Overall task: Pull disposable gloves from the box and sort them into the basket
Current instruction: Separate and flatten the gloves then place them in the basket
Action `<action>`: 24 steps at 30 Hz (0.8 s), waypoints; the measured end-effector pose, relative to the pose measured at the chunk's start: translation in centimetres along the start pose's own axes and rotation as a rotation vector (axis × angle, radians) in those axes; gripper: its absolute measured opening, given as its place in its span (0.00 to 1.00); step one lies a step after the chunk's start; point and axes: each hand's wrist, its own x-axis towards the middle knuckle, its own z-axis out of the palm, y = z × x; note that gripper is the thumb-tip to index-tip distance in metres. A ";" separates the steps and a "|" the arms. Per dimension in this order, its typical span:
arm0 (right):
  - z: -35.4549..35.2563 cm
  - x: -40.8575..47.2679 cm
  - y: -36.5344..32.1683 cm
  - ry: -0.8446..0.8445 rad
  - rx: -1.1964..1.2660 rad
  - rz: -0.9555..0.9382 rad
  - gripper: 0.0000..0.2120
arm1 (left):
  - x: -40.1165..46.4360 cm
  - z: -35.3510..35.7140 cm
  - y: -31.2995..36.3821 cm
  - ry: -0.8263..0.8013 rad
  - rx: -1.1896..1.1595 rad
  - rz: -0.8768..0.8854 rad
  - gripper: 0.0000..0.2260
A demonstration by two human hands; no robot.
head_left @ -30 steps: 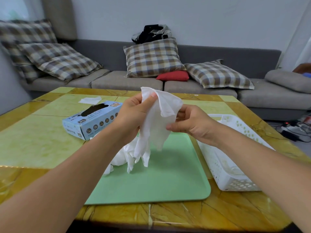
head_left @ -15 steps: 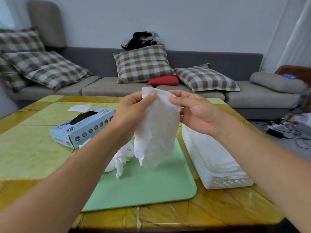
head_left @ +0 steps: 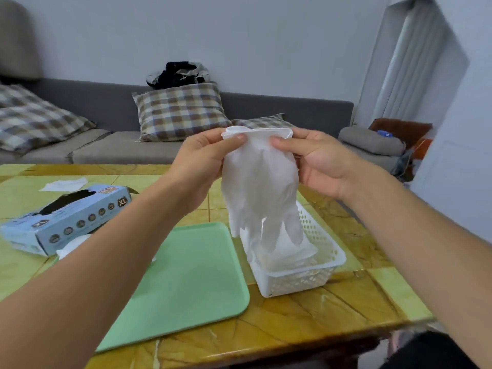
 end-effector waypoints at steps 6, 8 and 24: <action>-2.8 -1.1 -1.7 0.057 0.040 0.053 0.27 | 1.5 3.3 0.7 0.003 0.109 0.008 0.08; -3.6 -1.2 -1.7 0.056 0.103 0.068 0.26 | 1.9 3.6 0.8 -0.013 0.147 0.007 0.09; -7.8 -1.3 -2.0 -0.033 0.014 0.047 0.24 | 3.6 4.5 1.7 -0.169 0.238 -0.127 0.05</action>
